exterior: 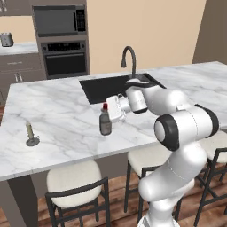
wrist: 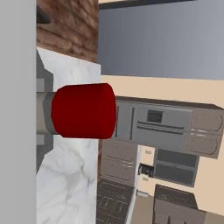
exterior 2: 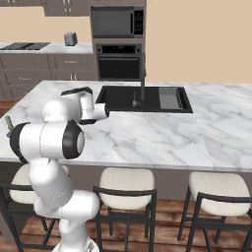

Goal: Get the candle and the liquor from the cabinet and move them to the dining counter.

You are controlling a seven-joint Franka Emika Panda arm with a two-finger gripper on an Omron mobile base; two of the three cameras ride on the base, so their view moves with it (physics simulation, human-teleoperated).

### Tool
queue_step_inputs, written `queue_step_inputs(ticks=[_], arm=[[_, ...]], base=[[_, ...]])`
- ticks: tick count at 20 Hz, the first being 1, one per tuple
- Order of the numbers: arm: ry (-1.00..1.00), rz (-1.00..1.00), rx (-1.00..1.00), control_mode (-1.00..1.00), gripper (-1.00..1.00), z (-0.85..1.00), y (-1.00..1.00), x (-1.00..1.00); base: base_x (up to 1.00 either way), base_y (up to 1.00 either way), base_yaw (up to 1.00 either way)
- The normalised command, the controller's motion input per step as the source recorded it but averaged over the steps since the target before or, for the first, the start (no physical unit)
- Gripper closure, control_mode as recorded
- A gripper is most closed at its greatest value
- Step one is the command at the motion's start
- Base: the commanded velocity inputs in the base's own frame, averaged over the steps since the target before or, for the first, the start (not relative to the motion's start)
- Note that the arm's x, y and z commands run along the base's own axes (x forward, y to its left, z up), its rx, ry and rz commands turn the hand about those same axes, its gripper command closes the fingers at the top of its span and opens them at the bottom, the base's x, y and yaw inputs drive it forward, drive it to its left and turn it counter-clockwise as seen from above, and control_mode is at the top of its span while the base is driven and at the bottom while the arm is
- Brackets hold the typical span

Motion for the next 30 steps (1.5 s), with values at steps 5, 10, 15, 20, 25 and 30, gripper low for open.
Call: queue_step_inputs(ticks=[5,10,15,20,25,30], arm=[[0.0,0.03,0.0,-1.0,1.0,-0.33,0.14,0.26],[0.0,0.05,0.0,-1.0,1.0,-0.23,0.04,0.27],[0.0,0.05,0.0,-1.0,1.0,-0.24,0.0,0.3],[0.0,0.05,0.0,-1.0,1.0,-0.26,0.0,0.23],[0.0,0.05,0.0,-1.0,1.0,-0.26,0.0,0.13],[0.0,0.04,0.0,-1.0,-1.0,-0.26,0.02,0.01]], base=[[0.0,0.0,0.0],[0.0,0.0,0.0],[0.0,0.0,0.0],[0.0,0.0,0.0],[0.0,0.0,0.0],[0.0,0.0,0.0]])
